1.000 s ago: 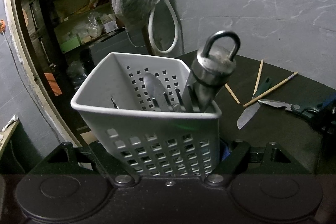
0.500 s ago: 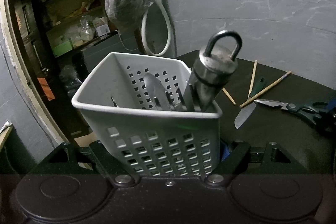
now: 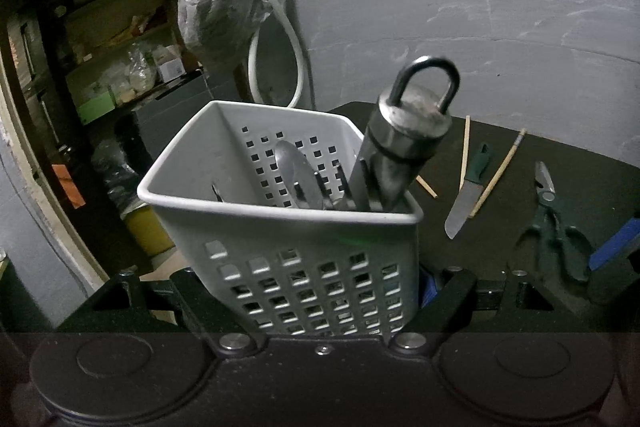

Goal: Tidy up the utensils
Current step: 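Move the right gripper down to the green-handled scissors on the table, then grasp the green-handled scissors by a handle loop with the right gripper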

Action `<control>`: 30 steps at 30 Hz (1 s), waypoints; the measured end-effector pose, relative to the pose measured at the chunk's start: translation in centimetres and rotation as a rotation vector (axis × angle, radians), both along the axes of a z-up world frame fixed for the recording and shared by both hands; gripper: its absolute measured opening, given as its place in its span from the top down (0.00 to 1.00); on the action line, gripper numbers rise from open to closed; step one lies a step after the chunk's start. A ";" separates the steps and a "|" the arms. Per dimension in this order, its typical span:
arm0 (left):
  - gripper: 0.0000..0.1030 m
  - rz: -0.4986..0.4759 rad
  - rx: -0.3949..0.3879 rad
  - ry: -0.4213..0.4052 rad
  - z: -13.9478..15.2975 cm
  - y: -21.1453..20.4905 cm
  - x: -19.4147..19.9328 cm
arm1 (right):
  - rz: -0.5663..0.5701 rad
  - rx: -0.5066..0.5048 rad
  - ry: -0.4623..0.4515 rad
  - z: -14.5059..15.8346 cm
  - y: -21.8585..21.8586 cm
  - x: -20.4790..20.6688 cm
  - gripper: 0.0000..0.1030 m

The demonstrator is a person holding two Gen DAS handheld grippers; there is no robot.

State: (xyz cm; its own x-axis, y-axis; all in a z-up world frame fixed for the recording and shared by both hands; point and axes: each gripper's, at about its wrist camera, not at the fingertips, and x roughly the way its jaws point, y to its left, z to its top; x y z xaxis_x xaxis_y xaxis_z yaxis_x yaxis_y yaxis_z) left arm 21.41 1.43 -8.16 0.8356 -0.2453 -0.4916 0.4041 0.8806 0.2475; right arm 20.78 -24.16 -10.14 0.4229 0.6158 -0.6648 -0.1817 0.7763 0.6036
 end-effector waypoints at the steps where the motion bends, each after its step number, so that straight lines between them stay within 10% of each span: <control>1: 0.19 -0.003 0.000 -0.001 0.0 0.1 0.0 | 0.009 -0.016 -0.023 0.4 0.1 -0.2 0.02; 12: 0.19 -0.032 -0.004 -0.007 -0.1 0.5 0.0 | 0.222 -0.404 -0.201 0.9 2.1 -1.2 0.20; 26: 0.19 -0.006 -0.014 -0.010 -0.1 0.2 -0.2 | 0.219 -0.479 -0.331 0.8 5.5 2.6 0.26; 30: 0.20 0.022 -0.022 -0.001 -0.1 0.0 -0.2 | 0.220 -0.574 -0.371 0.9 5.9 3.3 0.48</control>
